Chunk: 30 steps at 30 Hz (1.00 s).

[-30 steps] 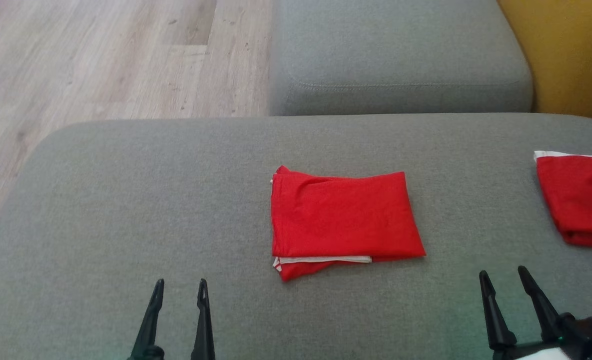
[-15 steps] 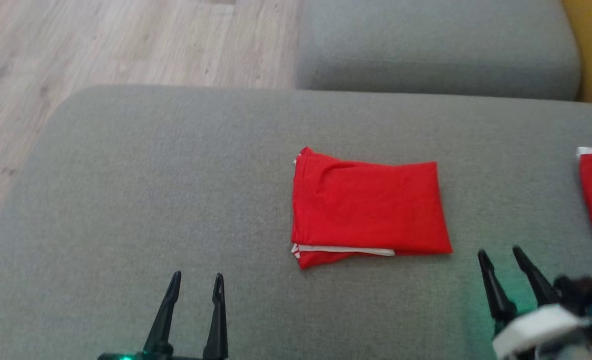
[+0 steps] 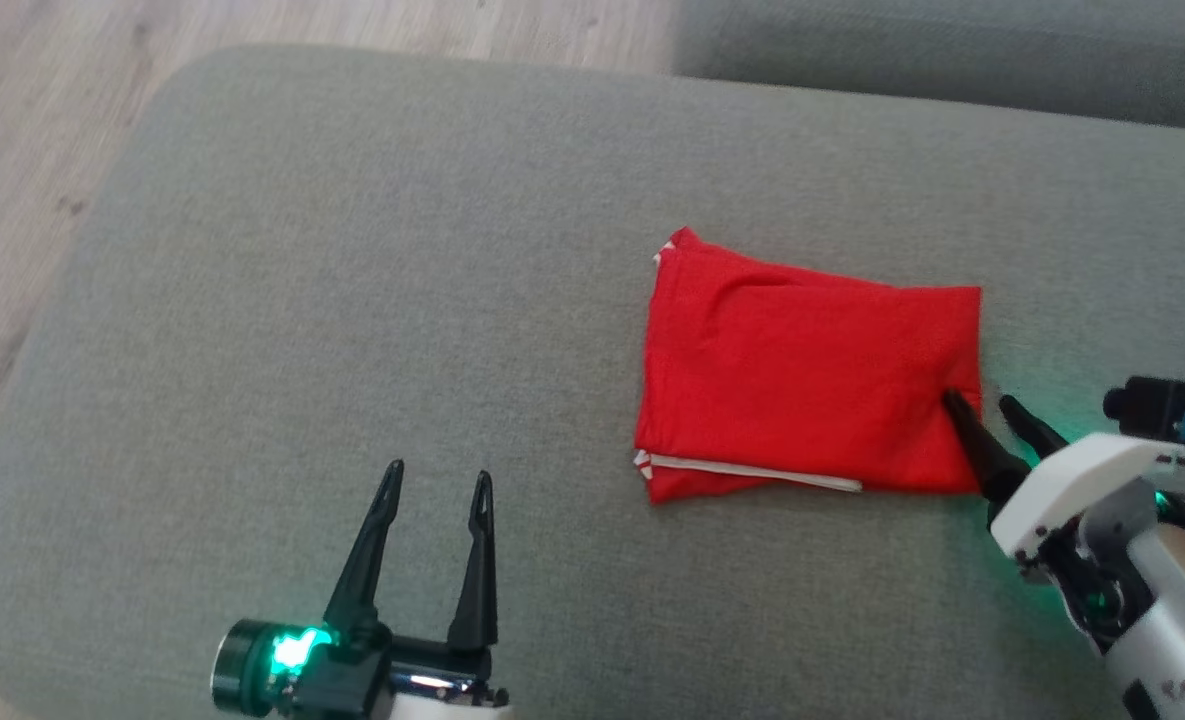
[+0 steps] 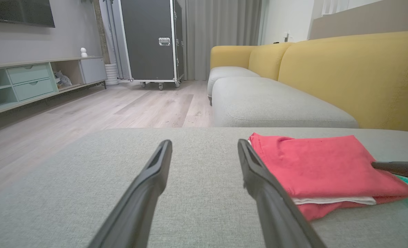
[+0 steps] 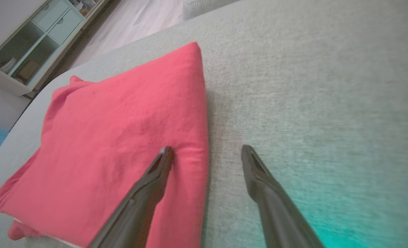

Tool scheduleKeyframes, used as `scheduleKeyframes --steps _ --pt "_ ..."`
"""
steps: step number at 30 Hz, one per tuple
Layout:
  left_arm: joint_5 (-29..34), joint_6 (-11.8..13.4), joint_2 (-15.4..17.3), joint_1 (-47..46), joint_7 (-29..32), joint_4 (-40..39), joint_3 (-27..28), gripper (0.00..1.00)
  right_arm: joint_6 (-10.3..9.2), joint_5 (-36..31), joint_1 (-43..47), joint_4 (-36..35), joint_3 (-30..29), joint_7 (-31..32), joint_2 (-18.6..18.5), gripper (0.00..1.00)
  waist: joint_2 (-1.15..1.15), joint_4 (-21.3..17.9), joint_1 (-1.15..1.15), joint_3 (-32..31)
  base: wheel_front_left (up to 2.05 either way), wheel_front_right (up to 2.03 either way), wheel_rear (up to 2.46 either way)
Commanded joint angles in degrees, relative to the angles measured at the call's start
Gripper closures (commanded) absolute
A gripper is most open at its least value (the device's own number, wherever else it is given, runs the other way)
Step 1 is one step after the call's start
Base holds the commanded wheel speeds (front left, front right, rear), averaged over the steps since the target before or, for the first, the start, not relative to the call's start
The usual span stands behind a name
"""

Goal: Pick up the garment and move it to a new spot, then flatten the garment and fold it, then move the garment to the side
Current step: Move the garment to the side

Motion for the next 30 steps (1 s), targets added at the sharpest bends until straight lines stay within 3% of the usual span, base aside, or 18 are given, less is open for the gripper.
scheduleKeyframes --steps 1,2,3,4,7,12,22,30 --pt "0.68 0.60 -0.46 -2.30 -0.54 -1.90 1.13 0.00 -0.04 1.08 -1.35 -0.95 1.18 0.32 -1.42 0.00 0.00 0.94 -0.01 1.06 0.00 0.00 0.00" --pt "0.68 0.85 -0.46 -2.47 -0.54 -1.85 0.90 0.00 -0.04 2.51 -1.92 -0.52 1.93 1.01 -1.38 0.23 0.00 1.06 -0.01 1.27 0.00 0.00 0.00" --pt "0.67 1.08 -0.46 -2.59 -0.54 -1.80 0.69 0.00 -0.04 3.71 -2.40 -0.21 2.61 1.33 -1.40 0.70 0.00 1.13 -0.01 1.41 0.00 0.00 0.00" --pt "0.65 1.30 -0.46 -2.65 -0.54 -1.75 0.50 0.00 -0.04 4.64 -2.83 -0.25 3.36 1.18 -1.54 1.00 0.00 1.13 -0.01 1.54 0.00 0.00 0.00" --pt "0.48 2.00 -0.46 -2.77 -0.54 -1.63 0.38 0.00 -0.04 7.88 -3.72 -1.45 5.21 0.07 -2.24 1.00 0.00 0.18 -0.01 1.87 0.00 0.00 0.00" --pt "0.19 2.33 -0.47 -3.71 -0.54 -2.03 0.00 0.00 -0.04 10.89 -5.81 -5.38 8.53 -1.17 -8.16 1.00 0.00 -4.97 -0.01 3.70 0.00 0.00 0.00" --pt "0.41 2.47 -0.47 -9.20 -0.54 -1.61 -1.22 0.00 -0.04 11.73 -11.59 -11.69 8.19 -0.14 -24.63 1.00 0.00 -14.70 -0.01 11.22 0.00 0.00 0.00" --pt "0.96 2.17 -0.47 -13.98 -0.54 -0.33 -1.58 0.00 -0.04 11.64 -14.41 -14.03 3.87 2.15 -36.44 1.00 0.00 -18.02 -0.01 15.87 0.00 0.00 0.00"
